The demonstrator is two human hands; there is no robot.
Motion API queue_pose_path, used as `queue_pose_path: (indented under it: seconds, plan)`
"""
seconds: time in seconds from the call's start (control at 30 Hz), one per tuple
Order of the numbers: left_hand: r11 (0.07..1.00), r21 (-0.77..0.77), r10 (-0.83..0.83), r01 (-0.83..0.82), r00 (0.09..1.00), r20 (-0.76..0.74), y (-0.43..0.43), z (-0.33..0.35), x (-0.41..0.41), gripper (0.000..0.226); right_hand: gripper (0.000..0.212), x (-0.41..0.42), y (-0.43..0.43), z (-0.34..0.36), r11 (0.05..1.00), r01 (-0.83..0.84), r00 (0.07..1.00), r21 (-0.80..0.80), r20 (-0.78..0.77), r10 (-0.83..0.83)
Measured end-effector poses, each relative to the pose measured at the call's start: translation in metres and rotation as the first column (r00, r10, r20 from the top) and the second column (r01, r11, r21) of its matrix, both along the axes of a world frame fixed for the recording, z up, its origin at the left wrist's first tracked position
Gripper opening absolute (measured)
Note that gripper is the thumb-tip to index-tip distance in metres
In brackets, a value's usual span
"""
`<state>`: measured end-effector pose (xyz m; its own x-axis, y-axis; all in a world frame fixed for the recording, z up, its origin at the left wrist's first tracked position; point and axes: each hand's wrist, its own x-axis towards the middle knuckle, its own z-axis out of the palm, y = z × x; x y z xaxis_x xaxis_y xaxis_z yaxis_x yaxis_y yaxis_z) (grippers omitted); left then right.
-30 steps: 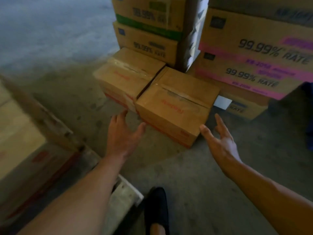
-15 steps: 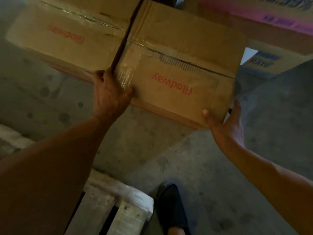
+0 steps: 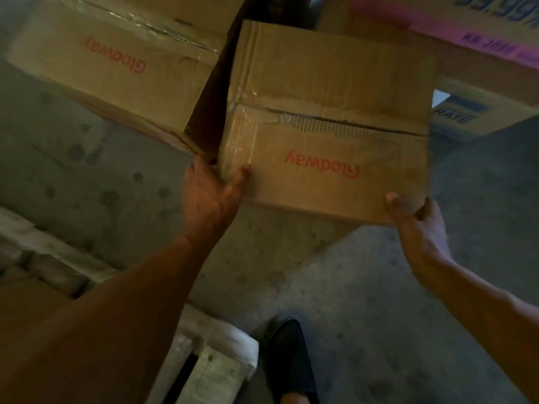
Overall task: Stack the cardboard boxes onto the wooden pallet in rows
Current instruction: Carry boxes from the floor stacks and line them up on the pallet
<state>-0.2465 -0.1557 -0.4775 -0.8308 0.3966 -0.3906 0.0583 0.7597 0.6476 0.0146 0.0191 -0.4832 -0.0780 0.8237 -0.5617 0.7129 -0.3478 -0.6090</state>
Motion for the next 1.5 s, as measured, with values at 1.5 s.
queue_pose_path:
  seconds: [1.5]
  plan:
    - [0.386, 0.529, 0.744, -0.756, 0.594, 0.306, -0.475, 0.193, 0.475, 0.097, 0.109, 0.168, -0.328, 0.172, 0.474, -0.872, 0.336, 0.119, -0.559, 0.758]
